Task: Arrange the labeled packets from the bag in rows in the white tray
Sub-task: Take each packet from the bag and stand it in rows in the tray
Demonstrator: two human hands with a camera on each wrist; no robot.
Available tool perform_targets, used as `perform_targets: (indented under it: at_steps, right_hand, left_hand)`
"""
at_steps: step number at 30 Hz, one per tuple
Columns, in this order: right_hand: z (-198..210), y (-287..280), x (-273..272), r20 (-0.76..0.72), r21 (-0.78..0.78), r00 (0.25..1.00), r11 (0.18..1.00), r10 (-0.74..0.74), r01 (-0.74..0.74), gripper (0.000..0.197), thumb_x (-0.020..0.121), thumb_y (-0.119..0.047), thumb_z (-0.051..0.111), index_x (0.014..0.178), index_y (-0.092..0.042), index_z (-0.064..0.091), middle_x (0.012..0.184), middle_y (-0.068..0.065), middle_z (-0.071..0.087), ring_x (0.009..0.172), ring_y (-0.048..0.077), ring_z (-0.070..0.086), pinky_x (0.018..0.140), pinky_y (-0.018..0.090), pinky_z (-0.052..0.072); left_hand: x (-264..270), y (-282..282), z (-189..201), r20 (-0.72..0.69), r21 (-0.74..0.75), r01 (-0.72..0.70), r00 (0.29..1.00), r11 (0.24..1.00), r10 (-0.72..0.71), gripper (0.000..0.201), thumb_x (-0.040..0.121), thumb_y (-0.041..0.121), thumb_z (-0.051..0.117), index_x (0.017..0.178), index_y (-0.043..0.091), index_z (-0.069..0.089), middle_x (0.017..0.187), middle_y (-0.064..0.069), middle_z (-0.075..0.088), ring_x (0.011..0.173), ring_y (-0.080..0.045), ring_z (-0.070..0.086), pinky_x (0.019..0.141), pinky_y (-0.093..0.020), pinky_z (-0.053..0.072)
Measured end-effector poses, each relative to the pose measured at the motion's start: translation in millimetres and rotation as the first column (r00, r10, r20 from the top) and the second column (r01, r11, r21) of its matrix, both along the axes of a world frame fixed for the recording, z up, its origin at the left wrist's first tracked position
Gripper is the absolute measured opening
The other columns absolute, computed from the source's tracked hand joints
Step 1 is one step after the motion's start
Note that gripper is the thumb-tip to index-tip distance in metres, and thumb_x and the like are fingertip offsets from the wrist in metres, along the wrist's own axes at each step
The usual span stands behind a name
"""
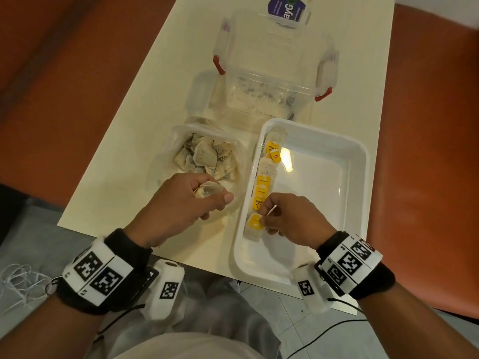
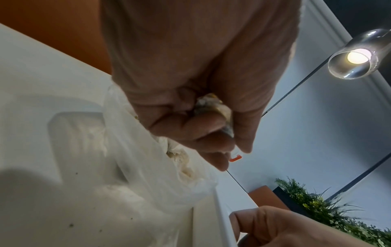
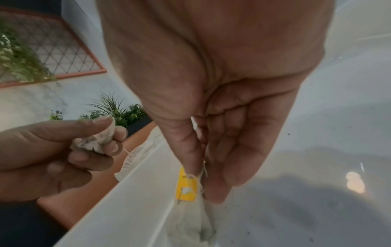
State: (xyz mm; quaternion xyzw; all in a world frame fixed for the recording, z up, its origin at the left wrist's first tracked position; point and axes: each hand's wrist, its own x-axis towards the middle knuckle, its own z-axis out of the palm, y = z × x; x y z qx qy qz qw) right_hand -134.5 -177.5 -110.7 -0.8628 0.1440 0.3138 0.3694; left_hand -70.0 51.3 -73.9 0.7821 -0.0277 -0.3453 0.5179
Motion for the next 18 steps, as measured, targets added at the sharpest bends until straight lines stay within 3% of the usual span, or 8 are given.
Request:
perform_targets:
  at_steps: [5,11,18]
  right_hand:
    - [-2.2,-0.6,5.2,0.006,-0.008,0.998,0.998,-0.061,0.061,0.007,0.088,-0.027,0.071,0.089,-0.027,0.064,0.074,-0.004,0.075,0.069,0.007,0.07,0.083,0.037,0.058]
    - [-2.1,-0.7,8.7,0.005,-0.001,0.998,0.998,-0.07,0.07,0.008,0.088,-0.028,0.071,0.088,-0.026,0.064,0.074,-0.003,0.076,0.065,0.008,0.069,0.083,0.039,0.058]
    - [0.7,-3.6,7.3,0.057,-0.007,0.994,0.996,-0.092,0.093,0.018,0.088,-0.04,0.072,0.087,-0.025,0.062,0.077,-0.007,0.073,0.071,0.01,0.072,0.081,0.042,0.059]
  left_hand:
    - [0.3,-1.4,3.7,-0.017,-0.015,-0.013,1.0,1.0,0.013,0.022,0.085,0.042,0.072,0.089,0.02,0.072,0.083,0.001,0.075,0.06,-0.006,0.061,0.052,-0.021,0.043]
    - [1.1,-4.5,5.8,-0.215,-0.13,-0.117,0.973,0.985,0.087,0.026,0.093,0.036,0.061,0.108,0.018,0.073,0.1,-0.006,0.076,0.076,-0.01,0.069,0.061,-0.022,0.055]
    - [0.5,-13.6,10.6,-0.558,-0.294,-0.408,0.807,0.864,0.191,0.038,0.104,0.03,0.043,0.119,0.005,0.068,0.111,-0.016,0.074,0.098,-0.022,0.073,0.077,-0.03,0.061]
